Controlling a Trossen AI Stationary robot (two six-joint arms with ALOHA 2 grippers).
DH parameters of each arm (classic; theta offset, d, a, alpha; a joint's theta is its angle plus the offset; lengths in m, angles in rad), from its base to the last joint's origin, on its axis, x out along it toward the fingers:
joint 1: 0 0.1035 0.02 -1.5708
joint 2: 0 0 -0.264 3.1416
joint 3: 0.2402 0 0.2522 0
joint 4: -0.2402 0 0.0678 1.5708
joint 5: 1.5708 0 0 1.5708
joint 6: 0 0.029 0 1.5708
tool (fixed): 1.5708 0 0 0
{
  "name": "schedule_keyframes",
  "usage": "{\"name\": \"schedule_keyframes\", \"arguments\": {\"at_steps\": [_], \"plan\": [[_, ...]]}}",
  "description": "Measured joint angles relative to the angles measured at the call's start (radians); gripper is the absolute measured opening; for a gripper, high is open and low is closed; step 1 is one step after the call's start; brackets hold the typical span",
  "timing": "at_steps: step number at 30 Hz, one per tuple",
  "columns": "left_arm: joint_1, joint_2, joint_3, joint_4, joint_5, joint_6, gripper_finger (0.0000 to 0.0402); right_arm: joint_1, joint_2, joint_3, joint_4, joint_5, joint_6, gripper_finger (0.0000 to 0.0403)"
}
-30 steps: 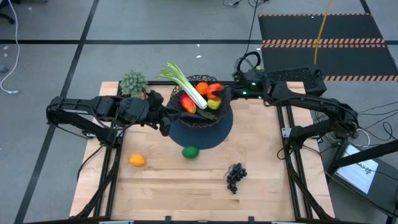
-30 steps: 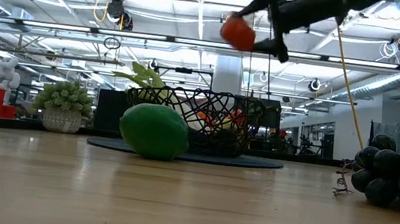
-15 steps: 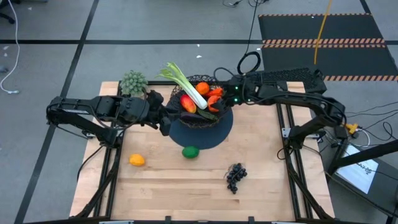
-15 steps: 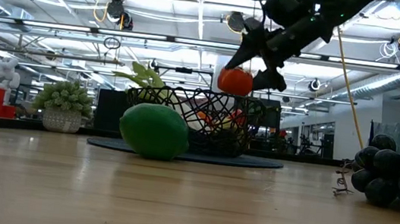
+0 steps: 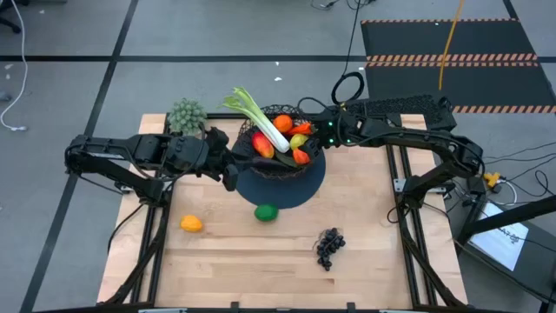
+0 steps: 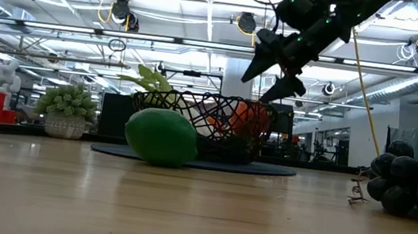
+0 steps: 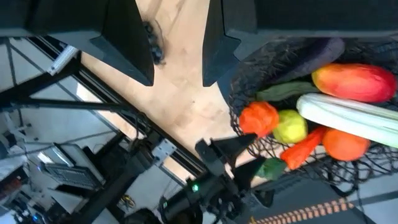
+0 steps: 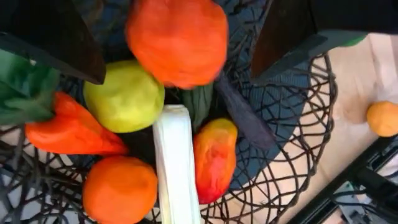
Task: Build produce basket
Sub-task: Put the green lime into the wire basket
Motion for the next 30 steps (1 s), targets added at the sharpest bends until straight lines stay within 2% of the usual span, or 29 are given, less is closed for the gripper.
{"name": "schedule_keyframes", "arguments": {"at_steps": [6, 14, 21, 25, 30], "plan": [[-0.051, 0.000, 0.000, -0.014, 0.006, 0.001, 0.0136, 0.026, -0.074, 0.000, 0.012, 0.005, 0.008, 0.0393], [-0.143, 0.013, 0.000, -0.171, 0.001, -0.044, 0.0136, 0.072, -0.233, 0.000, -0.002, 0.030, 0.032, 0.0393], [-0.213, 0.019, -0.065, -0.191, -0.005, -0.058, 0.0138, 0.140, -0.345, 0.000, -0.097, 0.029, 0.088, 0.0393], [-0.230, 0.019, -0.118, -0.133, 0.003, -0.056, 0.0161, 0.190, -0.396, 0.000, -0.188, 0.030, 0.194, 0.0393], [-0.234, 0.024, -0.153, -0.097, 0.005, -0.039, 0.0226, 0.256, -0.437, 0.000, -0.225, 0.030, 0.258, 0.0393]]}}
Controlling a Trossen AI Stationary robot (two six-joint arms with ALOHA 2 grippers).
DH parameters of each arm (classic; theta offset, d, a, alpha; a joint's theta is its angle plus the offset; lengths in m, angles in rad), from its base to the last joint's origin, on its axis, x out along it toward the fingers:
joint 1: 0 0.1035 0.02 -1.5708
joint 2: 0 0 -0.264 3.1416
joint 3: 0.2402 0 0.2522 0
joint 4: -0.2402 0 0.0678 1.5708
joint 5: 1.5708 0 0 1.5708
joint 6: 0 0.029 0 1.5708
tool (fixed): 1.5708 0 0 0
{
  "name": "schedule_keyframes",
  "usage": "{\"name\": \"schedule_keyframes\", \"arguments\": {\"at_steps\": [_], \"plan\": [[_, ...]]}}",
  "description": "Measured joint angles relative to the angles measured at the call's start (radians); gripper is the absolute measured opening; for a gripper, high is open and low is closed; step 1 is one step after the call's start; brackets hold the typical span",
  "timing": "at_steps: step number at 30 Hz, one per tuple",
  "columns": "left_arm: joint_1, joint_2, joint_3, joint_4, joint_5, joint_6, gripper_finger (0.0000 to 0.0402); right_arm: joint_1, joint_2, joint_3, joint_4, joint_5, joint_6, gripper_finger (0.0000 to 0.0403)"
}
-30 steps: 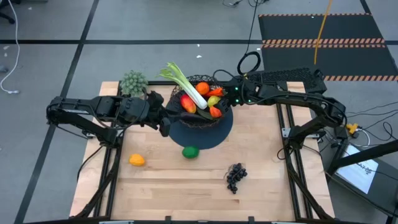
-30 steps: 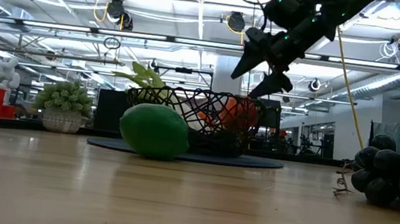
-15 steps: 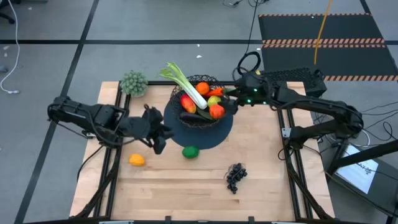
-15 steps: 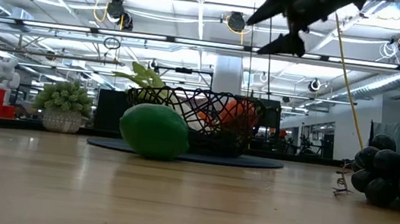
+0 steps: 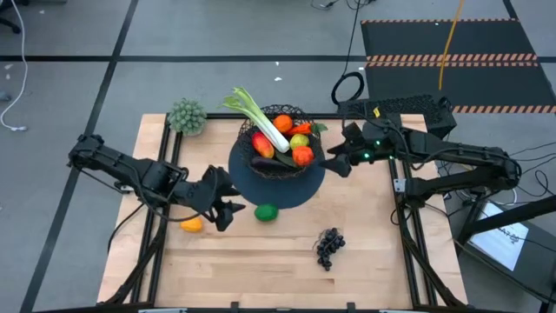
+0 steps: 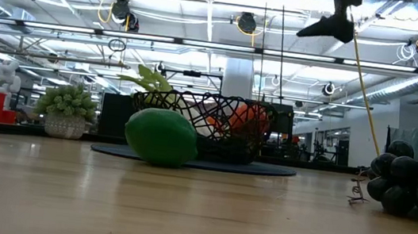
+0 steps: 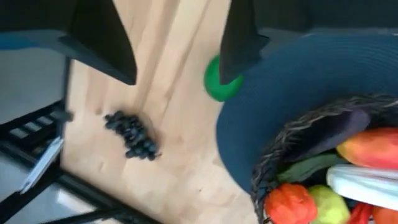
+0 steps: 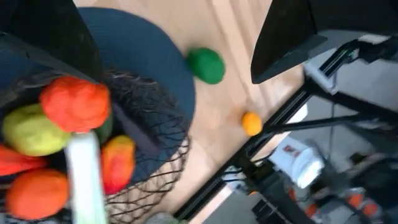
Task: Build produce basket
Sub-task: Put the green lime into the wire basket
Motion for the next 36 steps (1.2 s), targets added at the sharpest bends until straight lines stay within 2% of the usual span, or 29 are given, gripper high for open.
{"name": "schedule_keyframes", "arguments": {"at_steps": [3, 6, 15, 21, 26, 31, 36], "plan": [[0.003, 0.021, -0.017, -0.006, -0.015, 0.070, 0.0263, 0.022, -0.015, 0.000, -0.001, 0.001, -0.023, 0.0393], [0.005, 0.058, -0.025, -0.012, -0.019, 0.182, 0.0280, 0.026, -0.024, 0.000, -0.001, 0.002, -0.035, 0.0393], [0.051, 0.232, -0.025, 0.032, 0.015, 0.391, 0.0265, 0.037, -0.055, 0.000, -0.009, -0.004, -0.065, 0.0393], [0.075, 0.329, -0.026, 0.118, 0.017, 0.338, 0.0272, 0.036, -0.085, 0.000, -0.010, -0.048, -0.152, 0.0393], [0.080, 0.386, -0.026, 0.185, 0.017, 0.312, 0.0309, 0.036, -0.114, 0.000, -0.029, -0.064, -0.228, 0.0393], [0.079, 0.443, -0.026, 0.209, 0.038, 0.286, 0.0347, 0.036, -0.139, -0.001, -0.039, -0.126, -0.272, 0.0393], [0.080, 0.492, -0.026, 0.213, 0.053, 0.286, 0.0362, 0.036, -0.171, -0.001, -0.061, -0.166, -0.273, 0.0393]]}}
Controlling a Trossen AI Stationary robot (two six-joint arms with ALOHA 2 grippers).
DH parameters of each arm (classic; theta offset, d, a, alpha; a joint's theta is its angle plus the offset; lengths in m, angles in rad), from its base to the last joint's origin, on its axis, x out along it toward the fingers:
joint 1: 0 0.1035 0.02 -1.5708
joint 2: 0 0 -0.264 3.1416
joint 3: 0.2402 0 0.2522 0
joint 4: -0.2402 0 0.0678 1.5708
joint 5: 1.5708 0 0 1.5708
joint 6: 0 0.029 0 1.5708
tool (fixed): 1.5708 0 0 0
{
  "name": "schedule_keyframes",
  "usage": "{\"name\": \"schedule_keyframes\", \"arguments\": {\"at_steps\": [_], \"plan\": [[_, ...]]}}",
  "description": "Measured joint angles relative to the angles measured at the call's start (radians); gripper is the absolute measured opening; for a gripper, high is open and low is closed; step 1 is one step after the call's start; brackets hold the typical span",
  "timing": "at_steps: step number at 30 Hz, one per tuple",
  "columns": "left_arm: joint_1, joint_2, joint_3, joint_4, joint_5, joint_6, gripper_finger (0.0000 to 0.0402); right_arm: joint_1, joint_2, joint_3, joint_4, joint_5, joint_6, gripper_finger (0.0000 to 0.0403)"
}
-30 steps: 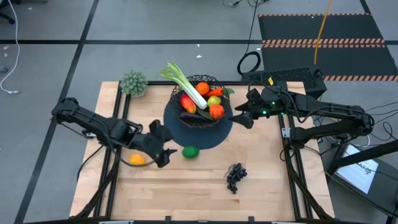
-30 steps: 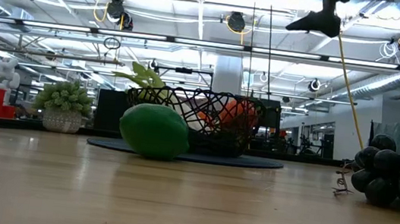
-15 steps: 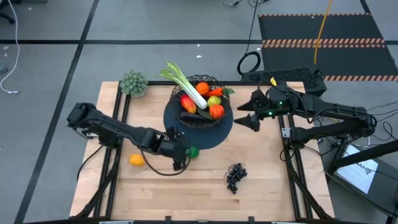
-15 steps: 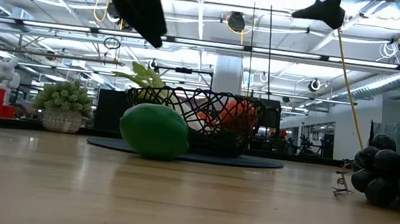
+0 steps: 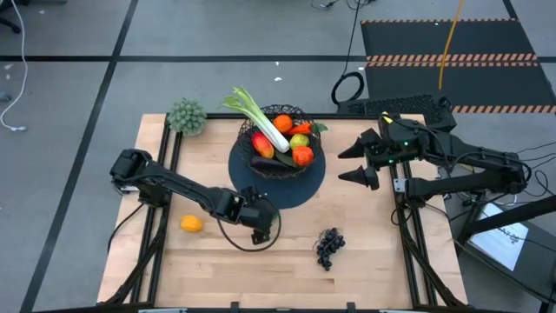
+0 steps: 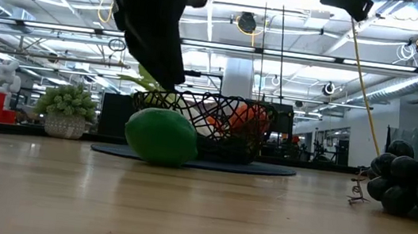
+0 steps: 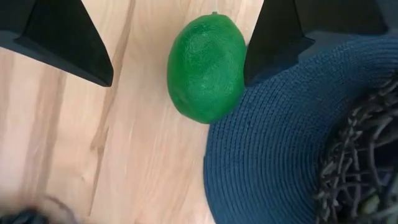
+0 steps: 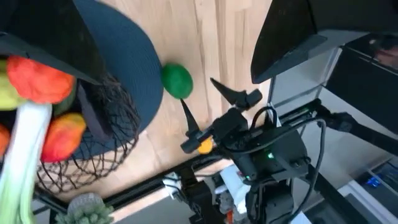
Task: Build produce basket
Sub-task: Put the green lime into the wire basket
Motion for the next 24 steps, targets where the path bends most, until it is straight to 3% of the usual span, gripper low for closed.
{"name": "schedule_keyframes", "arguments": {"at_steps": [10, 24], "plan": [[0.033, 0.061, 0.001, 0.006, 0.008, 0.028, 0.0363, 0.000, -0.033, 0.000, -0.057, 0.000, -0.033, 0.0393], [0.112, 0.132, 0.002, -0.027, 0.120, 0.141, 0.0361, 0.000, -0.032, 0.000, -0.058, 0.007, -0.033, 0.0393]]}}
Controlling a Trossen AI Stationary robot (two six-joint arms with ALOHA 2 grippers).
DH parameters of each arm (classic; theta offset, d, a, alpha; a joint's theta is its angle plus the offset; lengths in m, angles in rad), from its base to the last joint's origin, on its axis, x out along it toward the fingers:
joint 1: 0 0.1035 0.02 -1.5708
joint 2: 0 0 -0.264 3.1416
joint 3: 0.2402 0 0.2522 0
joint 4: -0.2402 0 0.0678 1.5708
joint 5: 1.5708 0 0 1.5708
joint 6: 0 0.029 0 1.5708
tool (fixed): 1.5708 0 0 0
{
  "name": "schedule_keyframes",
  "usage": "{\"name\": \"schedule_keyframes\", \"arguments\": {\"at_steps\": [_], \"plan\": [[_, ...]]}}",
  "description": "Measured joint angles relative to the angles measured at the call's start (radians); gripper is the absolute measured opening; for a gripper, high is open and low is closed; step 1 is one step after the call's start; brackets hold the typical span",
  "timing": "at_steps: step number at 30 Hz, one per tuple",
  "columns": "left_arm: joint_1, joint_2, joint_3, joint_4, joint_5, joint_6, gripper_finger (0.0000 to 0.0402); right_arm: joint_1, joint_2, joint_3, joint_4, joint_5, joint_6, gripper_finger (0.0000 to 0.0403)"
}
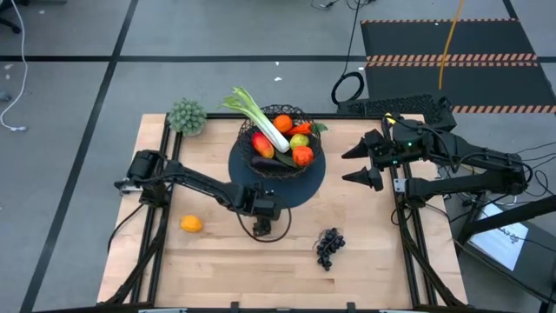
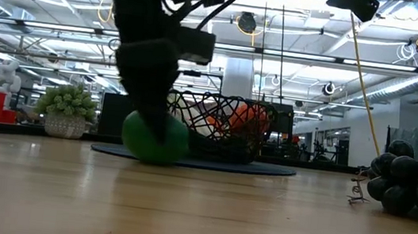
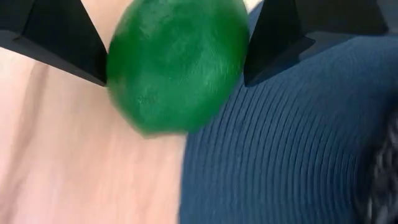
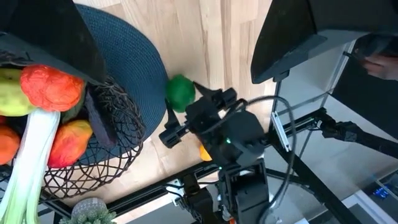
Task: Build produce basket
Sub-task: Put the green lime into the wire basket
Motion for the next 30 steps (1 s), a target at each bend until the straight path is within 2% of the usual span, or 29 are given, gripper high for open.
{"name": "schedule_keyframes", "arguments": {"at_steps": [3, 11, 14, 16, 23, 27, 30], "plan": [[0.008, 0.006, -0.001, 0.014, 0.000, 0.009, 0.0346, 0.000, 0.003, 0.000, 0.000, 0.026, 0.000, 0.0393], [0.011, 0.005, 0.000, 0.013, 0.022, 0.051, 0.0274, -0.001, 0.030, 0.000, 0.020, 0.107, 0.012, 0.0393], [0.011, 0.005, 0.000, 0.012, 0.044, 0.051, 0.0262, -0.001, 0.042, 0.000, 0.025, 0.134, 0.059, 0.0393], [0.011, 0.005, 0.015, -0.018, 0.049, 0.051, 0.0270, -0.001, 0.051, 0.000, 0.024, 0.152, 0.094, 0.0393], [0.025, 0.004, 0.152, -0.186, 0.032, 0.050, 0.0344, -0.001, 0.073, 0.000, 0.046, 0.159, 0.232, 0.0393], [0.039, 0.002, 0.196, -0.302, 0.042, -0.023, 0.0349, -0.001, 0.078, 0.000, 0.072, 0.160, 0.287, 0.0393], [0.048, 0.003, 0.196, -0.310, 0.043, -0.054, 0.0339, 0.000, 0.084, 0.000, 0.076, 0.180, 0.307, 0.0393]]}}
